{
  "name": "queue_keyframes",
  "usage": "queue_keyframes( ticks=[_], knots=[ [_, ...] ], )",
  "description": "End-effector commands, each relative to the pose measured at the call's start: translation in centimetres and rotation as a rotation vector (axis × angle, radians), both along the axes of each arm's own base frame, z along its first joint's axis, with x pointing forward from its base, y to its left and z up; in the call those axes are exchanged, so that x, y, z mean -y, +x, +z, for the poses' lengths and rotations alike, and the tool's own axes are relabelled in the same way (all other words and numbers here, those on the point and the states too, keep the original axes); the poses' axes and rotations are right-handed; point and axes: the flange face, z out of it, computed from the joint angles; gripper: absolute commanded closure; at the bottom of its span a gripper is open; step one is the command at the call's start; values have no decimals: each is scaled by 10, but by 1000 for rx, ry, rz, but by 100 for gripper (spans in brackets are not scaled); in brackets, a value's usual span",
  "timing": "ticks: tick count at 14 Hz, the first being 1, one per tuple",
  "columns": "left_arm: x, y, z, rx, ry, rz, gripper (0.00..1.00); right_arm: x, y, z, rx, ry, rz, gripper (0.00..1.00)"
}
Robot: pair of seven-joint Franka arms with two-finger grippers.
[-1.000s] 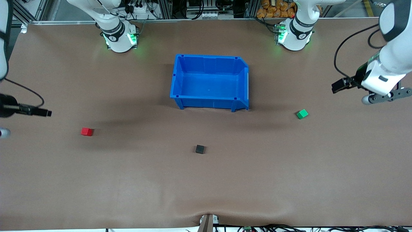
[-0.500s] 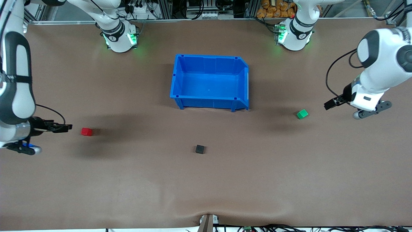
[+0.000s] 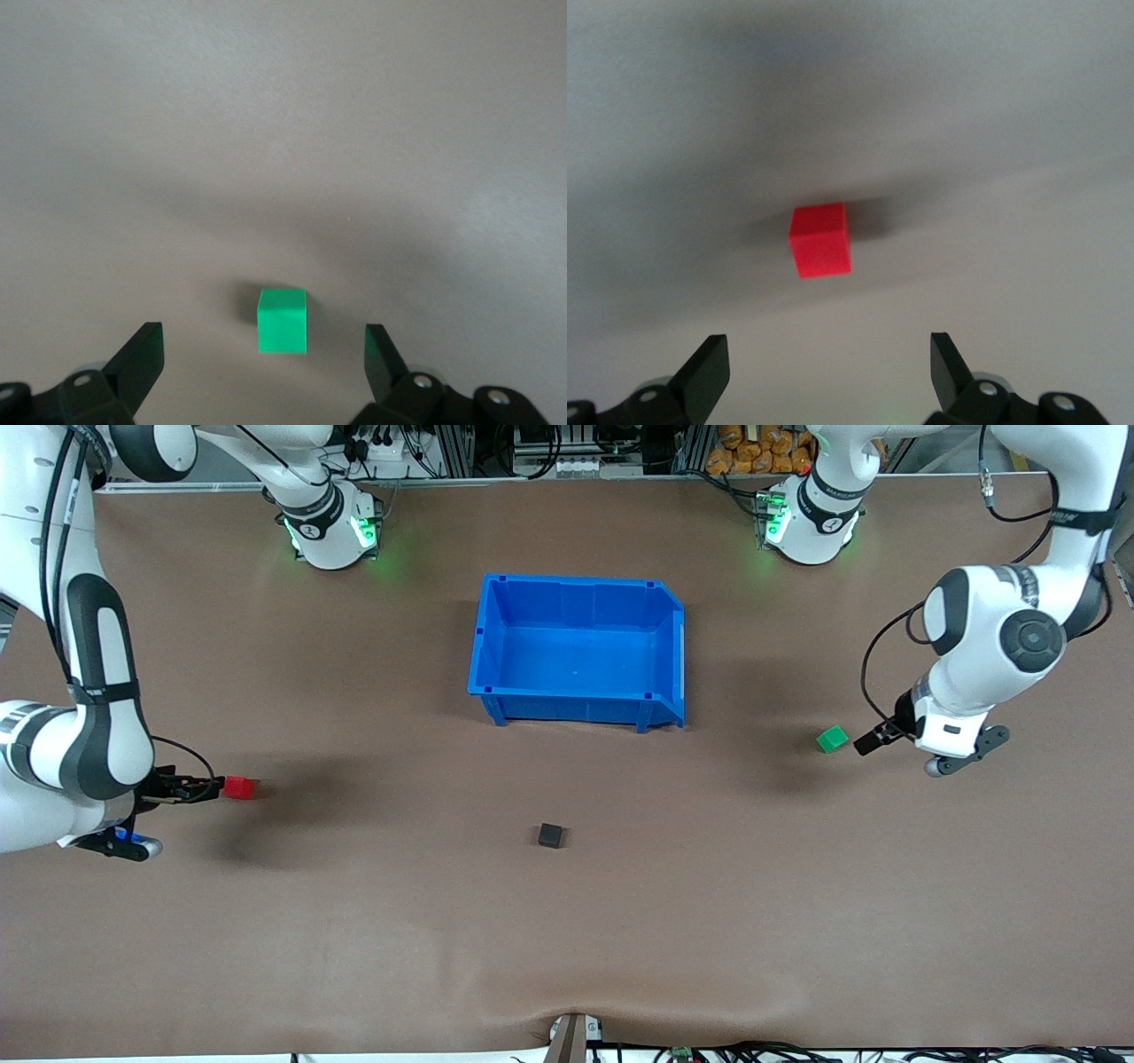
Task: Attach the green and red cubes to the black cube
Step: 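Reach the right gripper to the red cube while the left gripper reaches the green cube, then grasp the red cube with the right gripper while the left gripper grasps green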
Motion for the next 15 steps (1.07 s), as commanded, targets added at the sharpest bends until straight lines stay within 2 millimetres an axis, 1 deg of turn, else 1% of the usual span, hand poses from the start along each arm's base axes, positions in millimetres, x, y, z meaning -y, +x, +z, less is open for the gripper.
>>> queue_keyframes(
  ticks=[1,2,3,4,5,7,8,9,10,11,12,13,14,15],
  knots=[
    [6,-1,-35,-1,-4,11,0,-4,-6,-27,19,-12,29,0],
    [10,-2,-47,-7,-7,8,0,-5,-6,-33,37,-18,34,0],
    [11,-4,-56,-22,-8,6,0,-8,-9,-45,53,-21,40,4],
    [13,-5,-61,-31,-9,2,0,-13,-8,-51,78,-25,48,4],
    [14,-8,-67,-44,-9,0,0,-20,-6,-56,87,-27,61,6],
    [15,-13,-80,-71,-10,-1,0,-22,-8,-64,73,-32,71,24],
    [15,-13,-81,-73,-10,-1,0,-20,-9,-69,68,-39,75,39],
    [14,-13,-81,-74,-10,0,2,-18,-10,-74,62,-45,80,50],
    [15,-14,-85,-81,-10,1,9,-19,-11,-80,57,-47,82,50],
    [15,-13,-87,-84,-11,1,15,-16,-11,-81,63,-49,81,52],
    [14,-13,-91,-88,-11,2,20,-14,-11,-81,61,-49,78,63],
    [14,-13,-92,-90,-12,3,25,-15,-12,-82,54,-47,79,87],
    [14,-13,-92,-90,-15,9,30,-18,-12,-80,45,-47,71,100],
    [16,-13,-91,-89,-23,29,37,-23,-10,-77,41,-43,45,100]
  ],
)
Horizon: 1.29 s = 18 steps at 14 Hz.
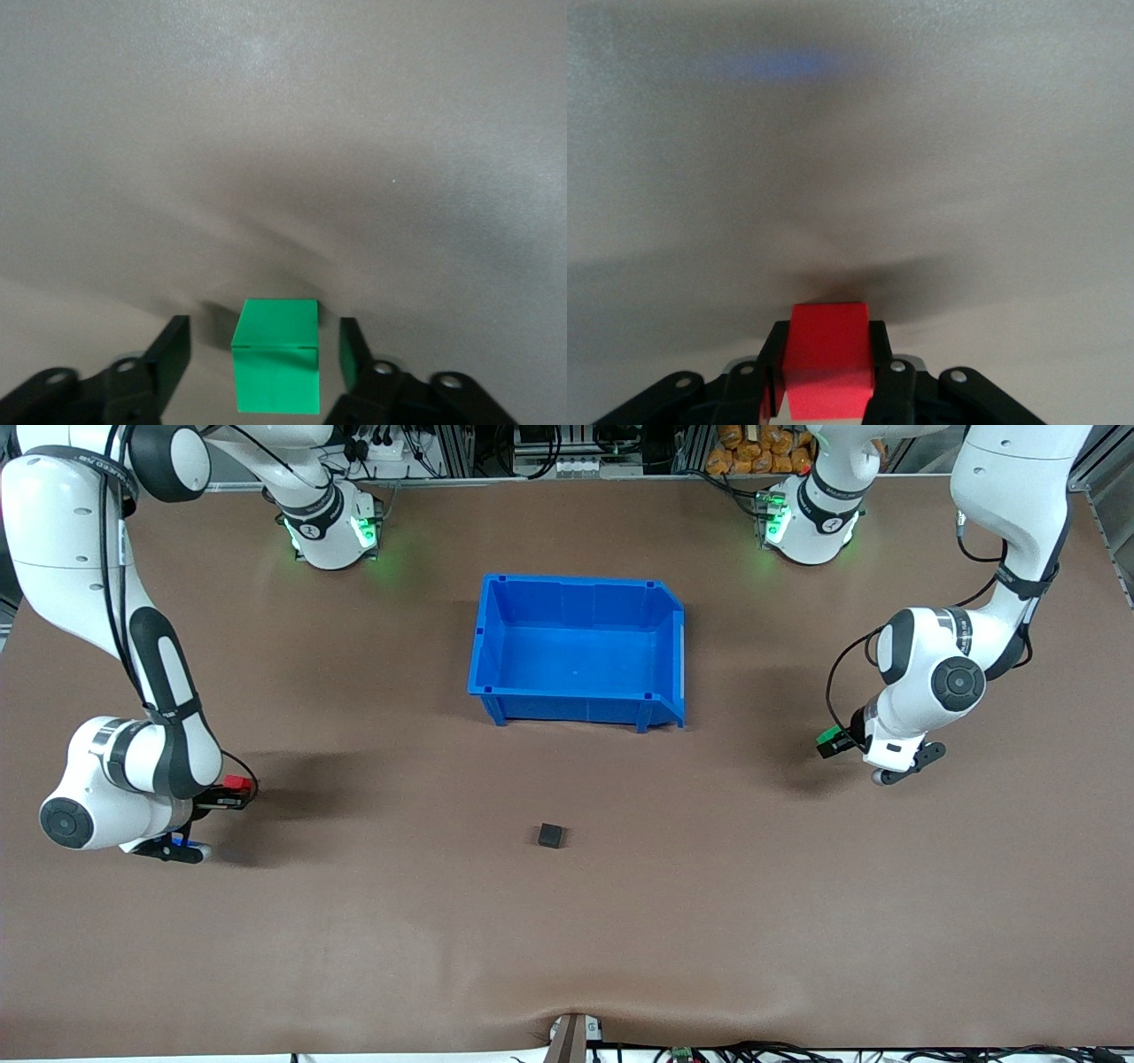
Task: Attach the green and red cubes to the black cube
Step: 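Grasp the red cube with the right gripper while the left gripper grasps green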
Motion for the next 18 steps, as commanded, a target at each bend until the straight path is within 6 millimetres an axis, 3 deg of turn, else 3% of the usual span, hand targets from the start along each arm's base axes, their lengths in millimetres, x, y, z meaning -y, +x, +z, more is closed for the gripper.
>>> queue_keyframes(
  ticks=[1,2,5,8,11,13,16,18],
  knots=[
    [4,2,1,12,-7,51,50,-7,3,9,-10,-14,-72,100],
    [5,4,1,15,-7,65,63,-19,4,16,-26,-23,-134,100],
    [6,8,-2,14,-5,86,100,-89,13,52,-141,-14,-387,100],
    [11,13,2,29,4,203,100,-164,24,78,-178,-28,-683,100],
    [39,32,20,75,-4,387,100,-248,32,92,-170,-51,-938,100],
    [61,56,28,110,-13,562,100,-299,39,95,-134,-18,-1133,100],
    [101,85,36,146,-40,624,100,-369,42,85,-34,25,-1355,100],
    [129,96,37,154,-61,653,100,-415,34,60,20,46,-1435,100]
  ],
)
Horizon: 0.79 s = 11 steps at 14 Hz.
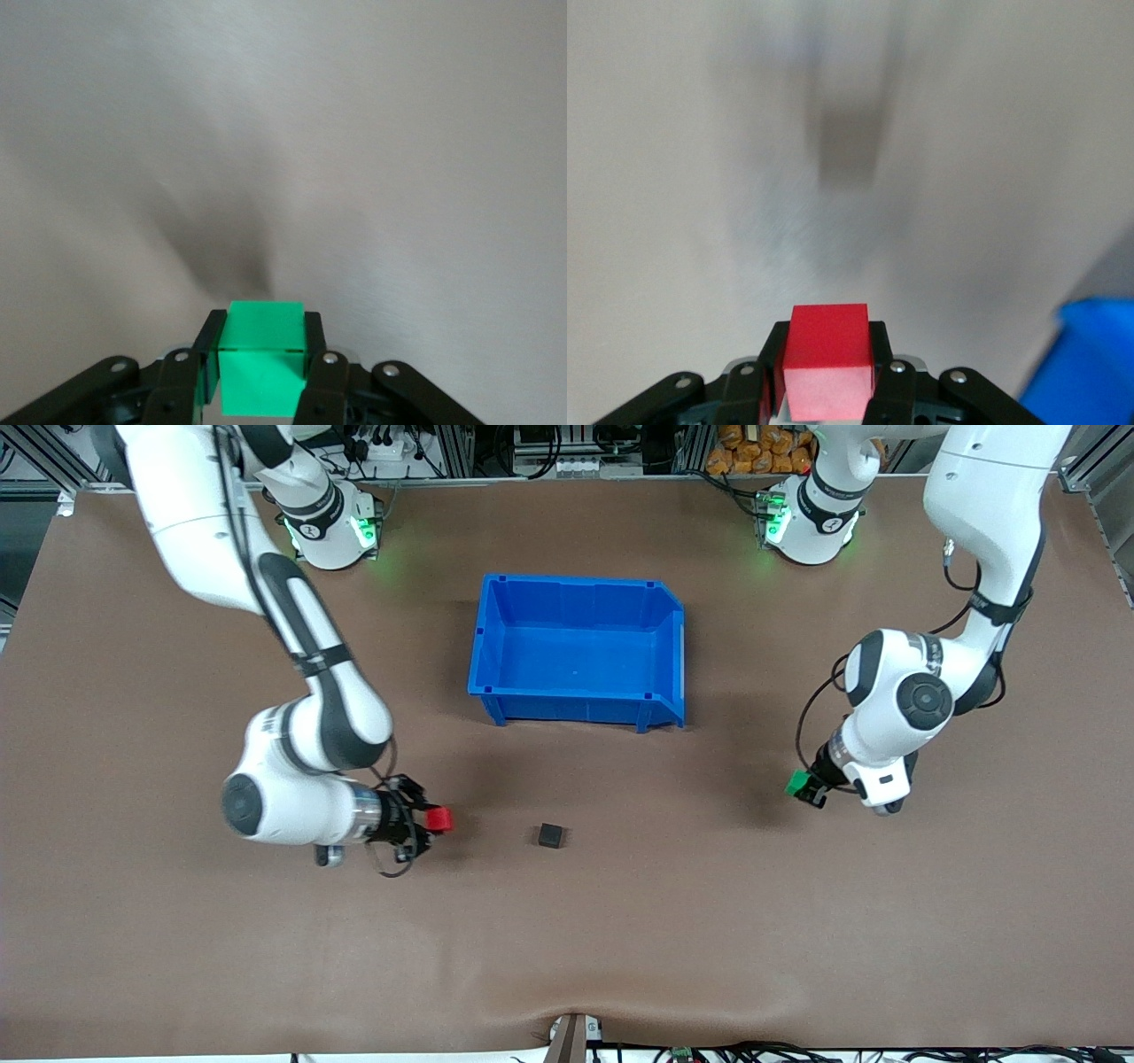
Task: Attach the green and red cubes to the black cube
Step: 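Grasp the red cube with the right gripper while the left gripper grasps green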
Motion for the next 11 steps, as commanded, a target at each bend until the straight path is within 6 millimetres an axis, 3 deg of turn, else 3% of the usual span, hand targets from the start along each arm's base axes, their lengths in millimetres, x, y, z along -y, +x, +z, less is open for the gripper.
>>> queue_keyframes(
  ticks=[1,4,7,9,11],
  knots=[
    [54,23,-4,12,-55,63,100,-52,-10,-36,52,-2,-104,100],
    [102,43,-6,5,-88,149,100,-84,-23,-66,87,-6,-88,100],
    [136,53,-4,-22,-108,230,100,-97,-25,-77,76,-6,-121,100],
    [151,53,0,-31,-145,257,100,-117,-23,-77,81,7,-141,100],
    [152,54,1,-37,-161,272,100,-133,-26,-81,82,11,-143,100]
  ],
)
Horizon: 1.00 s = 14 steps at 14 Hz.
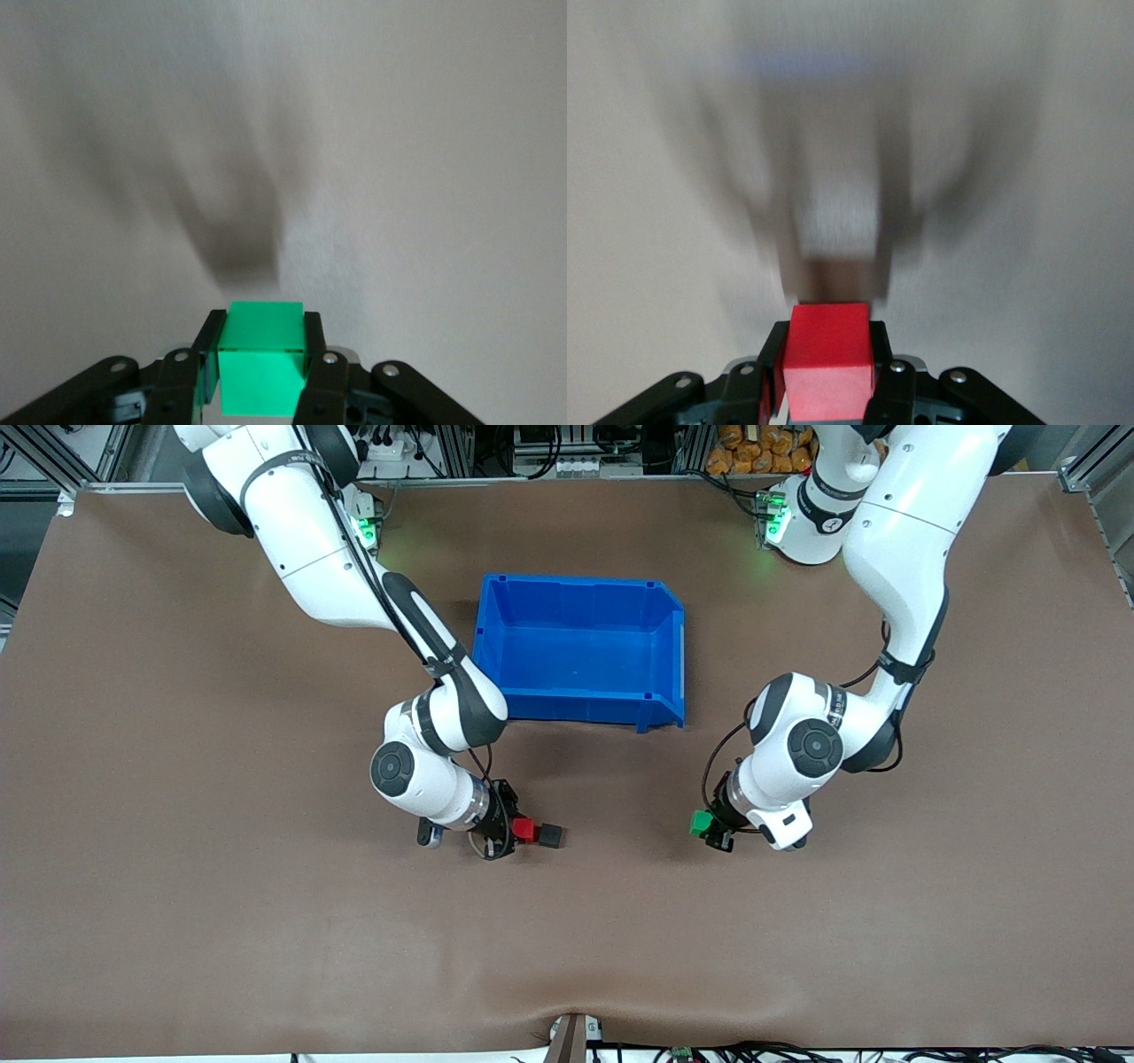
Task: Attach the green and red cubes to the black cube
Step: 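Carry the red cube and green cube toward the black cube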
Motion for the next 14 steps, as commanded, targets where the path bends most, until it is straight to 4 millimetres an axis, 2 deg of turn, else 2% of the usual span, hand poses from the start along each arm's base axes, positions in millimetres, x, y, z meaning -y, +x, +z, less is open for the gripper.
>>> queue_keyframes(
  ticks=[1,2,3,4,5,7,9,10,12,14],
  knots=[
    [4,5,3,-16,-18,30,100,-26,1,-8,3,15,-15,100],
    [4,5,0,-21,-17,34,100,-30,-2,-12,6,5,6,98],
    [6,4,-1,-26,-18,52,100,-34,-5,-12,20,-17,37,59],
    [10,2,-1,-31,-18,69,100,-35,-6,-11,34,-45,65,15],
    [15,0,0,-35,-21,91,100,-34,-5,-8,39,-59,75,0],
    [27,-5,0,-45,-21,131,100,-26,3,3,62,-63,80,0],
    [32,-7,0,-52,-25,168,100,0,23,49,115,-64,83,0],
    [34,-9,-1,-58,-26,185,100,16,29,57,72,-75,81,0],
    [53,-16,-10,-82,-48,224,100,55,36,77,-48,-91,82,0],
    [71,-12,-13,-85,-65,272,100,100,40,109,-112,-93,201,0]
  ],
)
